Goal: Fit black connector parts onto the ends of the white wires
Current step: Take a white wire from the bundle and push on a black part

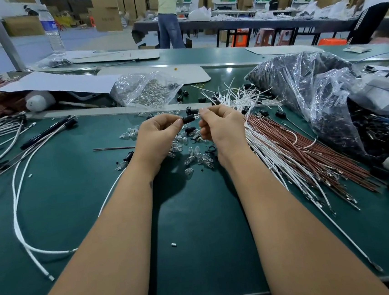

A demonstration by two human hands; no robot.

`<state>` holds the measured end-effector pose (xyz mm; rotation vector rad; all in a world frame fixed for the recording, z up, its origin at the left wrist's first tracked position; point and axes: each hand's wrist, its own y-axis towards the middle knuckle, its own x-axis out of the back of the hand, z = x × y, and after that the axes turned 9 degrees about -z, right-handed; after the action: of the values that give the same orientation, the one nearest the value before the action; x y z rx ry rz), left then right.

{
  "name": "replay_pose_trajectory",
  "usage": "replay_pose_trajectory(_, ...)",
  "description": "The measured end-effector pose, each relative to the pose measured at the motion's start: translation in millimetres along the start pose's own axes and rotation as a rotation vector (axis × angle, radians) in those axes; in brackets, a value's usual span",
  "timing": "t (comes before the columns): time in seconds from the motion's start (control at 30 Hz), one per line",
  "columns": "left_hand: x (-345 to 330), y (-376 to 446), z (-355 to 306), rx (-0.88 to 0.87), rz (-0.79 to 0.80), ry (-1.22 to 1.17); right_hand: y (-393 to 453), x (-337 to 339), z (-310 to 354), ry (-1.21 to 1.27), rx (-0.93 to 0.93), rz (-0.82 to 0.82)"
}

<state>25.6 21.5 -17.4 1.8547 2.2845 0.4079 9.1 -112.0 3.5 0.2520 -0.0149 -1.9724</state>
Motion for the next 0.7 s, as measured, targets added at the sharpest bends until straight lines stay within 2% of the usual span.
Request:
replay_pose_trajectory(0.43, 1.9, -1.4, 1.5, -0.012, 0.010, 0.033, -0.2, -0.4, -2.6, -0.057, 0.024, 0.031)
replay_pose_trajectory(0.7, 0.3, -4.1, -3.6, -0.013, -0.013, 0.045, -3.9, -2.1, -7.3, 0.129, -0.119, 0.121)
